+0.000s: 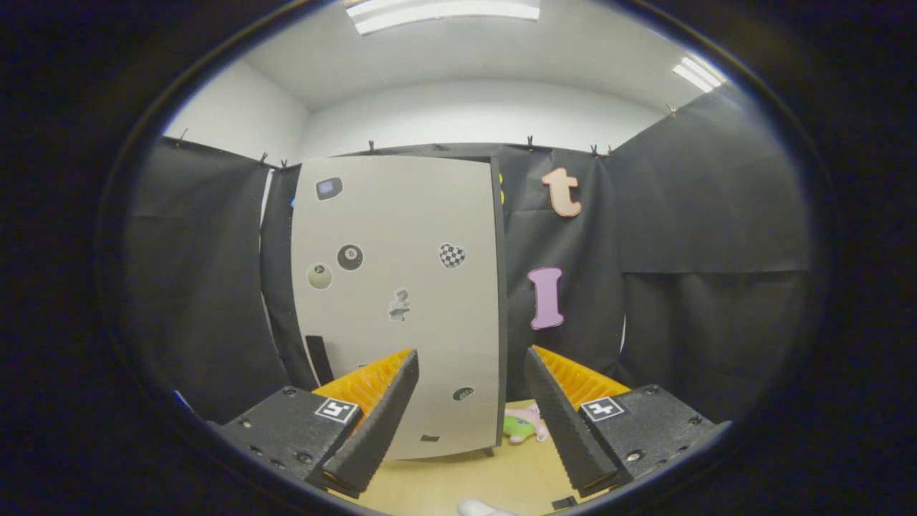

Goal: Open the shoe cabinet door, grab the shoes and put them into the shoe cabinet, then close the shoe cabinet door.

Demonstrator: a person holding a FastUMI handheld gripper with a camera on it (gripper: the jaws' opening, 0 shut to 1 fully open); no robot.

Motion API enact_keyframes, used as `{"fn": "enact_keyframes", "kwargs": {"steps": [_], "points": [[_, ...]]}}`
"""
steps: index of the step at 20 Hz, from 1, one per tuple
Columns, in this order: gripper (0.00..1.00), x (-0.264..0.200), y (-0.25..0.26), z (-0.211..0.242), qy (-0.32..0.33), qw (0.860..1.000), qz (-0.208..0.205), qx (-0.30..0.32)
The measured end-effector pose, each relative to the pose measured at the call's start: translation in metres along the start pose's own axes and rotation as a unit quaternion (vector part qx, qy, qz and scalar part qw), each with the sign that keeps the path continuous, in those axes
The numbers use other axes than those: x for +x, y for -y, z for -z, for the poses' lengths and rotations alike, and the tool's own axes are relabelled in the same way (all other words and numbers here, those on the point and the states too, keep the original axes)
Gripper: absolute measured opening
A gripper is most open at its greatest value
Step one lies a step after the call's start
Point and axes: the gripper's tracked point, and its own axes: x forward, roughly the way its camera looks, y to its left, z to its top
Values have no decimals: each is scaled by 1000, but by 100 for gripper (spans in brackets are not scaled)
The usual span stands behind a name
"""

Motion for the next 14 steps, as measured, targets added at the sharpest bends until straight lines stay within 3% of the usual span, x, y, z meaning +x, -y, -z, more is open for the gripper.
{"fn": "enact_keyframes", "kwargs": {"steps": [14], "points": [[98,-3,-17,8,-3,1000,-11,1]]}}
